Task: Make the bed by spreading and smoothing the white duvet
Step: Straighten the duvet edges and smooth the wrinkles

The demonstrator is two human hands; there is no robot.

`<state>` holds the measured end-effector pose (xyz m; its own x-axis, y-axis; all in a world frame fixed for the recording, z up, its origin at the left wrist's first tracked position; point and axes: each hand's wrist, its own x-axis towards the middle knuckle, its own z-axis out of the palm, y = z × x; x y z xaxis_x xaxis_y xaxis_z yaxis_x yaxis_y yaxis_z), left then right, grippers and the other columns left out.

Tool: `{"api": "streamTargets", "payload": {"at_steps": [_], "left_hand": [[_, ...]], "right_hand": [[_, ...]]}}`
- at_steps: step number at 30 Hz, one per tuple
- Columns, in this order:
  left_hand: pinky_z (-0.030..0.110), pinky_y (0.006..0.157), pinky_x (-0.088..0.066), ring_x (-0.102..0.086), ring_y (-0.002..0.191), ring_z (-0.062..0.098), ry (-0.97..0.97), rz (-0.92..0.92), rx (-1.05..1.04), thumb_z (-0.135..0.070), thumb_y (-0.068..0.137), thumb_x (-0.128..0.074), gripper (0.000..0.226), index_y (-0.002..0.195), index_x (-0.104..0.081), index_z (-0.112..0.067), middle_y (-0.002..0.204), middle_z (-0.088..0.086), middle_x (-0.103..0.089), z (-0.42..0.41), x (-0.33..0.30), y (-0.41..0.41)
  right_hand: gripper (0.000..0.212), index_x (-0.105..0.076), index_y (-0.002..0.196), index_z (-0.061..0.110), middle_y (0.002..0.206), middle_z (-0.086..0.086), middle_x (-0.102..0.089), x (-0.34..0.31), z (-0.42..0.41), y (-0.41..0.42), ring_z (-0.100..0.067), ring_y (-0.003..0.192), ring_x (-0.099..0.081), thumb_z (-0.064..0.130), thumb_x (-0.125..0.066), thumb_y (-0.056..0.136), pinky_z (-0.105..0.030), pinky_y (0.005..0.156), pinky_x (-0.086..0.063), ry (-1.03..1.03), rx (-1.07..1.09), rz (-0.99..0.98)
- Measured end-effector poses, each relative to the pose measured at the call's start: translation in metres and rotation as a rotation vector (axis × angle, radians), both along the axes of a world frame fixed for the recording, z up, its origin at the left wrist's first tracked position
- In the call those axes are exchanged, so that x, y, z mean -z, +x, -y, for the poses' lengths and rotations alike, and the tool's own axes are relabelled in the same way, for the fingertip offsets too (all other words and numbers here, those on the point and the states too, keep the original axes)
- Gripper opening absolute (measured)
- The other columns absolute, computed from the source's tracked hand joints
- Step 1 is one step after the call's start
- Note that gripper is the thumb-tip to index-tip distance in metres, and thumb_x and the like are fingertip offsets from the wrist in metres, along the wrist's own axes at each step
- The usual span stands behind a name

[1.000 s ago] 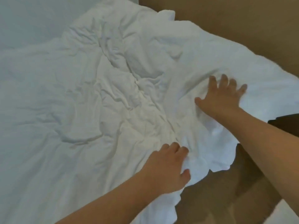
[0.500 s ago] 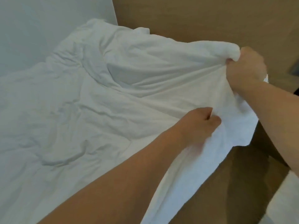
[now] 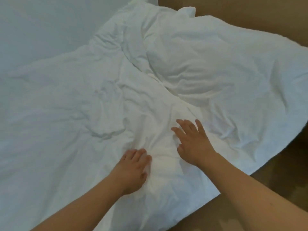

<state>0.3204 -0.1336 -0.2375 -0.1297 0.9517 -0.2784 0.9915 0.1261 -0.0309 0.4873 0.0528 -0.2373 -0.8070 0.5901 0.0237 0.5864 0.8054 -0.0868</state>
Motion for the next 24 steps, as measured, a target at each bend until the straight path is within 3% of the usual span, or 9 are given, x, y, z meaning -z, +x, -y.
{"api": "streamTargets", "payload": {"at_steps": [1, 2, 4, 6, 8, 12, 18, 21, 24], "left_hand": [[0.043, 0.09, -0.047, -0.055, 0.108, 0.031, 0.122, -0.039, 0.033, -0.028, 0.08, -0.052, 0.037, 0.116, -0.057, -0.02, 0.122, 0.005, -0.055, 0.011, -0.001, 0.0], [0.037, 0.072, -0.048, -0.056, 0.084, 0.026, 0.216, -0.028, 0.094, -0.024, 0.074, -0.056, 0.025, 0.098, -0.06, -0.018, 0.099, 0.003, -0.057, 0.02, -0.002, 0.007], [0.034, 0.06, -0.038, -0.051, 0.071, 0.024, 0.19, 0.032, 0.295, -0.024, 0.076, -0.051, 0.015, 0.088, -0.055, -0.017, 0.087, 0.003, -0.053, 0.031, -0.002, 0.04], [0.04, 0.071, -0.038, -0.05, 0.092, 0.031, 0.039, 0.037, 0.359, -0.033, 0.086, -0.046, 0.028, 0.107, -0.051, -0.014, 0.108, 0.01, -0.051, 0.032, 0.002, 0.079], [0.052, 0.087, -0.036, -0.039, 0.115, 0.038, -0.12, -0.016, 0.204, -0.047, 0.09, -0.047, 0.052, 0.128, -0.039, -0.013, 0.131, 0.015, -0.037, 0.028, 0.013, 0.105], [0.045, 0.088, -0.042, -0.041, 0.118, 0.032, -0.008, 0.006, -0.069, -0.047, 0.089, -0.049, 0.058, 0.134, -0.031, -0.014, 0.134, 0.009, -0.033, 0.017, 0.027, 0.101], [0.036, 0.074, -0.044, -0.061, 0.098, 0.035, 0.014, 0.272, -0.296, -0.028, 0.096, -0.042, 0.044, 0.134, -0.027, -0.012, 0.122, 0.012, -0.051, -0.035, 0.015, 0.084], [0.036, 0.075, -0.045, -0.059, 0.093, 0.033, -0.003, 0.405, -0.382, -0.027, 0.094, -0.046, 0.032, 0.119, -0.032, -0.014, 0.106, 0.012, -0.055, -0.064, 0.009, 0.086], [0.045, 0.089, -0.048, -0.055, 0.1, 0.033, -0.121, 0.358, -0.37, -0.036, 0.088, -0.051, 0.039, 0.117, -0.031, -0.019, 0.11, 0.011, -0.051, -0.072, 0.014, 0.09]], "right_hand": [[0.067, -0.05, 0.137, 0.019, 0.152, -0.009, -0.037, -0.001, 0.012, -0.006, -0.031, 0.14, -0.035, 0.022, -0.066, 0.073, -0.056, 0.116, -0.014, -0.037, 0.062, -0.018], [0.066, -0.039, 0.143, 0.021, 0.157, -0.007, -0.024, -0.001, 0.02, -0.01, -0.028, 0.145, -0.023, 0.025, -0.058, 0.081, -0.053, 0.118, -0.004, -0.093, 0.149, -0.022], [0.067, -0.019, 0.151, 0.023, 0.16, -0.005, -0.003, 0.004, 0.03, -0.005, -0.026, 0.148, -0.003, 0.031, -0.046, 0.09, -0.05, 0.118, 0.006, -0.169, 0.366, 0.008], [0.071, -0.01, 0.153, 0.023, 0.161, -0.006, 0.005, 0.01, 0.039, 0.012, -0.028, 0.148, 0.005, 0.037, -0.045, 0.093, -0.052, 0.118, 0.008, -0.2, 0.554, -0.028], [0.079, -0.003, 0.154, 0.023, 0.161, -0.007, 0.01, 0.016, 0.046, 0.034, -0.029, 0.149, 0.009, 0.043, -0.048, 0.093, -0.053, 0.119, 0.008, -0.181, 0.697, -0.078], [0.109, 0.011, 0.153, 0.029, 0.161, -0.003, 0.018, 0.019, 0.046, 0.058, -0.025, 0.15, 0.011, 0.065, -0.062, 0.08, -0.054, 0.118, 0.004, -0.346, 1.104, -0.302], [0.12, 0.0, 0.153, 0.032, 0.161, -0.006, -0.008, 0.03, 0.022, 0.067, -0.033, 0.143, -0.024, 0.059, -0.079, 0.067, -0.053, 0.115, -0.022, -0.794, 1.696, -1.097], [0.124, -0.008, 0.154, 0.023, 0.15, -0.006, -0.037, 0.042, 0.016, 0.077, -0.031, 0.13, -0.044, 0.055, -0.085, 0.062, -0.046, 0.112, -0.033, -1.105, 1.675, -1.361], [0.112, -0.043, 0.143, 0.021, 0.132, 0.0, -0.056, 0.045, 0.014, 0.086, -0.023, 0.116, -0.056, 0.06, -0.088, 0.048, -0.042, 0.102, -0.046, -1.448, 1.49, -1.304]]}}
